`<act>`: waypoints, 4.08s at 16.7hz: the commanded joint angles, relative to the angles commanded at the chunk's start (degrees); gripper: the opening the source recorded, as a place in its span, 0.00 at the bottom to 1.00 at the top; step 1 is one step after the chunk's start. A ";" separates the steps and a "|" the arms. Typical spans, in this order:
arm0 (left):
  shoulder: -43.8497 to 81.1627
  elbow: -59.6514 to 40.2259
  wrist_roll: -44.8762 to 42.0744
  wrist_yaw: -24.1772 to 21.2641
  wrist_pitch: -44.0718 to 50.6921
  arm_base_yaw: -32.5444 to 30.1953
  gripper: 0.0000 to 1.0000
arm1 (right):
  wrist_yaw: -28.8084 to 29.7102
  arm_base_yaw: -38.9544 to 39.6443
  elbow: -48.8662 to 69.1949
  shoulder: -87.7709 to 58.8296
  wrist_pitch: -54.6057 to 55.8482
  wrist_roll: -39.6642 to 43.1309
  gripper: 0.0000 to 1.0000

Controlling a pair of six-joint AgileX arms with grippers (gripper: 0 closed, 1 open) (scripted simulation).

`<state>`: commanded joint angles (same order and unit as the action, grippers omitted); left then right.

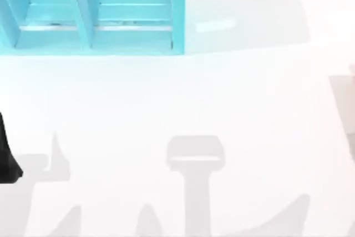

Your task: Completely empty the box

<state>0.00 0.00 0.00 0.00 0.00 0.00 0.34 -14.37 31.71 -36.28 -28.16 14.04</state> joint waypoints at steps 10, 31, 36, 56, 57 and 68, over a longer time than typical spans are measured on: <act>0.00 0.00 0.00 0.00 0.00 0.00 1.00 | -0.09 -14.44 33.33 -50.73 -33.38 14.07 1.00; 0.00 0.00 0.00 0.00 0.00 0.00 1.00 | -0.12 -18.14 30.62 -65.54 -22.35 17.86 1.00; 0.00 0.00 0.00 0.00 0.00 0.00 1.00 | -0.15 -18.57 27.99 -67.01 -18.19 18.26 1.00; 0.00 0.00 0.00 0.00 0.00 0.00 1.00 | -0.15 -18.57 27.99 -67.01 -18.19 18.26 0.00; 0.00 0.00 0.00 0.00 0.00 0.00 1.00 | -0.15 -18.57 27.99 -67.01 -18.19 18.26 0.00; 0.00 0.00 0.00 0.00 0.00 0.00 1.00 | -3.10 -17.81 37.53 -61.50 -28.73 17.94 0.00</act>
<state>0.00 0.00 0.00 0.00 0.00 0.00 -2.75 -32.18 69.24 -97.78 -56.89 31.98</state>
